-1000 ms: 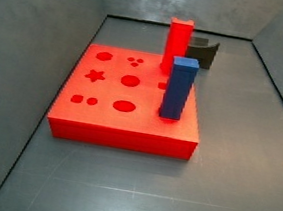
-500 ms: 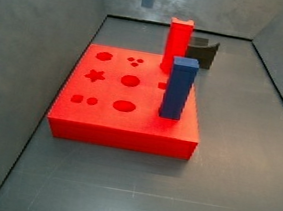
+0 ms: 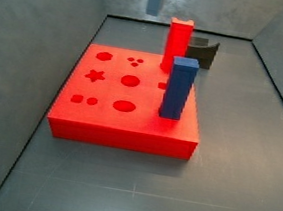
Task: Pick up the double-square object. Move up. Move to above the board. Insert the double-square object.
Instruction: Insert the double-square object.
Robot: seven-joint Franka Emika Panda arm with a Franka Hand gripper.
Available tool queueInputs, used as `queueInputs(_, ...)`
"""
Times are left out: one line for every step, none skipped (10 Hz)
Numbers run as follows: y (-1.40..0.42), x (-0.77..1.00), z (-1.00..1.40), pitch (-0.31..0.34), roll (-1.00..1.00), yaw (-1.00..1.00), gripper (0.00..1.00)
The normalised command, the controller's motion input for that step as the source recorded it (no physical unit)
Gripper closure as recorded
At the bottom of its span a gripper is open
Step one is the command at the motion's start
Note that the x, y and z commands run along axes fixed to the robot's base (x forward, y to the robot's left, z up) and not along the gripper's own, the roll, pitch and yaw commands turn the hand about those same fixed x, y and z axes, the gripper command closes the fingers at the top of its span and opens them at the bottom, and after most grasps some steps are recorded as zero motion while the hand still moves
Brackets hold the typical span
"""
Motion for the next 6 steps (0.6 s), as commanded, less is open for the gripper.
queueInputs(0.15,0.33,-0.04,-0.013,0.0,-0.83,1.0)
queueInputs(0.15,0.33,-0.01,-0.014,0.0,-0.83,1.0)
queueInputs(0.15,0.33,-0.01,-0.024,0.0,-0.84,1.0)
queueInputs(0.15,0.32,-0.01,-0.02,0.0,-0.85,1.0)
queueInputs(0.14,0.31,-0.04,-0.026,0.0,-0.86,1.0)
queueInputs(0.12,0.28,-0.16,-0.046,0.01,-0.87,1.0)
